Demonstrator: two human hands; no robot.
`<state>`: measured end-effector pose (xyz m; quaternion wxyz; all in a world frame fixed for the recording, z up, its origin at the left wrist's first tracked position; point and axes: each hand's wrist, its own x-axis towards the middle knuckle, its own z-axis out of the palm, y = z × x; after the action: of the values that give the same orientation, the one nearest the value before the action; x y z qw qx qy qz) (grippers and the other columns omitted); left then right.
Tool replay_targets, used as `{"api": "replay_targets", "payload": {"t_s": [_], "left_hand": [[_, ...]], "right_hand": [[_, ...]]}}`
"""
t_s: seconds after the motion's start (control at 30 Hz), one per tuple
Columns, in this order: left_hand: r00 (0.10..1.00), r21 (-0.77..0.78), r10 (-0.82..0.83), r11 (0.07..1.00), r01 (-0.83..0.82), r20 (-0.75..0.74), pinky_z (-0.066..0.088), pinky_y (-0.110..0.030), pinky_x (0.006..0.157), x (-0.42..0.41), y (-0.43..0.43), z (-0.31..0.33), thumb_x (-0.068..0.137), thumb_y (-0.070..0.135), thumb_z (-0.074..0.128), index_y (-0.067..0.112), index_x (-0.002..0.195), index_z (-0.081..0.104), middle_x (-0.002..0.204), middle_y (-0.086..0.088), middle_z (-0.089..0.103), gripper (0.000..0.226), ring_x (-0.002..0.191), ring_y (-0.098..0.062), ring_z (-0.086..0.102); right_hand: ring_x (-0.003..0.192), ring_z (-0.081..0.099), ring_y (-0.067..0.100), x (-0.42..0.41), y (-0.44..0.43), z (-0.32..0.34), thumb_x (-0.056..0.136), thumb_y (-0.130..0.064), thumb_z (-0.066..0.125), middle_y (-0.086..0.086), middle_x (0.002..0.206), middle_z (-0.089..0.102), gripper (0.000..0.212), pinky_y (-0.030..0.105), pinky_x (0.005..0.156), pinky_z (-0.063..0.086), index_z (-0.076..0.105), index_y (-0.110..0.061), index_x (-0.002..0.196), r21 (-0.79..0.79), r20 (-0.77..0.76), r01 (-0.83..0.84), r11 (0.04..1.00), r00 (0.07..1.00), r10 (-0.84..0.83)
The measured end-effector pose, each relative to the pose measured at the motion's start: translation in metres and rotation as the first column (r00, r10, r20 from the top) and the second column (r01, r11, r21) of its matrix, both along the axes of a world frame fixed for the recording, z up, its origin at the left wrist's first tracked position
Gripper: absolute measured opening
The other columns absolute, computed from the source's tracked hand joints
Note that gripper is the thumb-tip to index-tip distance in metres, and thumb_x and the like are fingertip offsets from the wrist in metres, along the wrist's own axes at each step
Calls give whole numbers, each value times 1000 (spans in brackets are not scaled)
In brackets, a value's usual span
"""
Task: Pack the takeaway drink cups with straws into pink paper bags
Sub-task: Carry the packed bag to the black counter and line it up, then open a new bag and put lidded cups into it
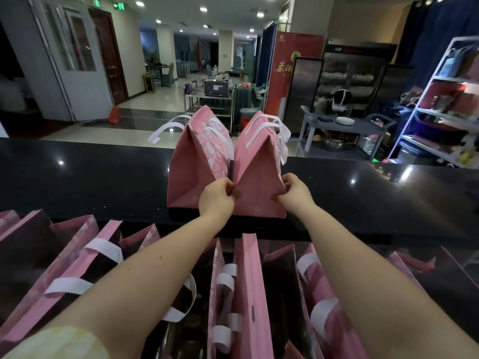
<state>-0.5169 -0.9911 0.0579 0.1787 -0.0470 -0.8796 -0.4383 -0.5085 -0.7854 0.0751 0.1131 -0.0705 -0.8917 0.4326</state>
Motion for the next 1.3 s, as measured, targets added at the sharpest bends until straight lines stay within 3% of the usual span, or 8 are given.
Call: {"api": "replay_targets", "payload": {"t_s": [0.13,0.27,0.5,0.6,0.7,0.83,1.03,1.3], "left_hand": [[995,-48,103,994,-103,-4,46,-32,69,-4,-17,-1,78,27,74,23,78,61,86,2,69,13,85,-24,63],[997,-81,81,993,-83,-18,43,-31,66,-4,-32,-1,80,22,71,23,75,58,83,1,67,14,83,-25,62],[998,-2,47,999,-47,-39,46,-30,67,12,-30,10,77,36,74,27,87,59,73,10,59,20,78,-17,61],[997,-24,-59,998,58,-54,46,-30,69,21,-12,22,75,47,76,29,94,58,79,10,61,32,78,-14,59],[973,-197,-224,958,211,-47,49,-34,81,30,14,34,81,39,73,27,102,60,102,5,63,28,95,-17,60],[939,-379,-344,868,322,10,49,-45,88,43,49,40,86,33,66,26,117,57,116,-3,59,33,108,-26,57],[870,-547,-491,716,434,48,47,-46,91,64,100,33,91,37,60,28,126,56,125,-2,54,36,118,-26,49],[803,-516,-589,717,468,-90,40,-46,94,90,172,79,91,42,57,31,124,60,128,1,57,34,123,-26,46]], "right_hand": [[79,60,20,-12,-22,-3,80,-13,68,2,92,63,25,26,57,42,56,-17,101,71,-14,16,997,1000,-15],[84,59,24,-14,-36,-9,80,-8,62,3,96,62,25,30,66,46,56,-16,103,51,-38,4,999,999,-2],[74,59,8,2,-20,4,80,-4,70,-8,88,60,41,15,58,42,57,-18,116,70,38,-97,993,995,94],[83,62,14,13,-13,21,79,-9,76,-1,102,63,46,24,68,50,57,-17,120,162,50,-136,977,990,129],[94,62,19,29,-6,39,79,-15,78,1,106,63,45,36,82,54,59,-20,119,291,63,-154,944,988,142],[97,59,15,62,14,45,80,-17,75,-3,106,63,39,32,86,50,61,-23,116,430,63,-96,898,995,77],[101,59,15,132,68,41,83,-21,71,-6,110,61,38,33,86,51,60,-27,119,564,175,-5,826,978,-114],[99,60,12,207,129,74,81,-20,72,-7,107,63,33,37,88,53,64,-28,111,542,7,238,806,958,-288]]}}
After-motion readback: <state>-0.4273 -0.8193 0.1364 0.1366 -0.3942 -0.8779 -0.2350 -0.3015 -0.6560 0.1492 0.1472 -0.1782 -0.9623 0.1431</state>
